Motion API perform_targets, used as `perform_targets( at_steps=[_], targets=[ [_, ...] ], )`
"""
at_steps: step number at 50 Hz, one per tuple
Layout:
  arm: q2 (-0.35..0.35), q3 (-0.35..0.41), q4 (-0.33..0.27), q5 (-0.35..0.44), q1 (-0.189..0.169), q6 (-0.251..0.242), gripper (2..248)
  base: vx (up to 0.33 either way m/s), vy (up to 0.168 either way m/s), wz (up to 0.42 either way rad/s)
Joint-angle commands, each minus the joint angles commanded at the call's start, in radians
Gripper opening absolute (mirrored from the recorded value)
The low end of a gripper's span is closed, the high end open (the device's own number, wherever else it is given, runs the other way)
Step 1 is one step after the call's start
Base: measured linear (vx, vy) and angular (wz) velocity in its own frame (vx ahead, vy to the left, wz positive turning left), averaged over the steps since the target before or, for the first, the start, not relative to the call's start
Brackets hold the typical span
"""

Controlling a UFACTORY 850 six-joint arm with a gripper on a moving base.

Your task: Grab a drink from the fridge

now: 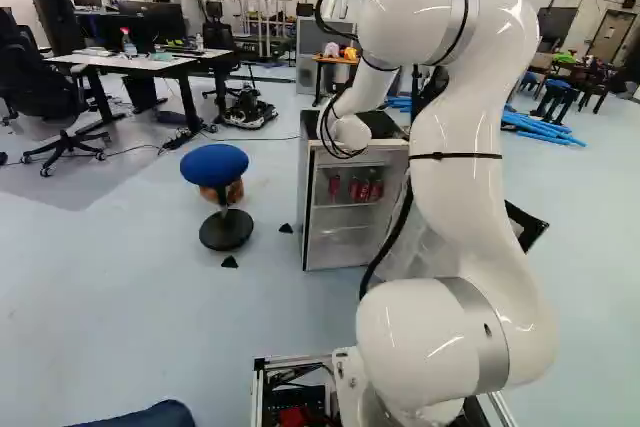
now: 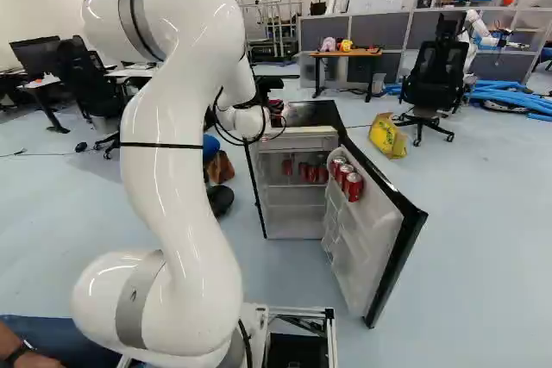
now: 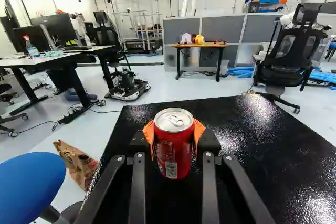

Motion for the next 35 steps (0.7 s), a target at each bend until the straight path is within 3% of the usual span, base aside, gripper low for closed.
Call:
perform_targets(
  at_steps=[8,9,13,14,19,20,24,25,35],
  targets=[
    [0.000,0.000,0.000,0.000,0.000,0.000,98,0.000,0.000,0.000],
    [0.000,0.000,0.000,0.000,0.000,0.000,129,0.000,0.000,0.000],
    [0.000,0.000,0.000,0.000,0.000,0.000,129,0.000,0.000,0.000],
    [0.000,0.000,0.000,0.000,0.000,0.000,163,0.000,0.000,0.000],
    [0.002,0.003,0.000,0.000,0.000,0.000,163,0.000,0.000,0.000],
    [0.003,0.005,0.000,0.000,0.000,0.000,199,0.000,0.000,0.000],
    [0.013,0.018,0.000,0.000,0.002,0.000,199,0.000,0.000,0.000],
    [0.017,0.022,0.000,0.000,0.003,0.000,236,0.000,0.000,0.000],
    [0.059,0.078,0.000,0.000,0.010,0.000,247,0.000,0.000,0.000]
  ],
)
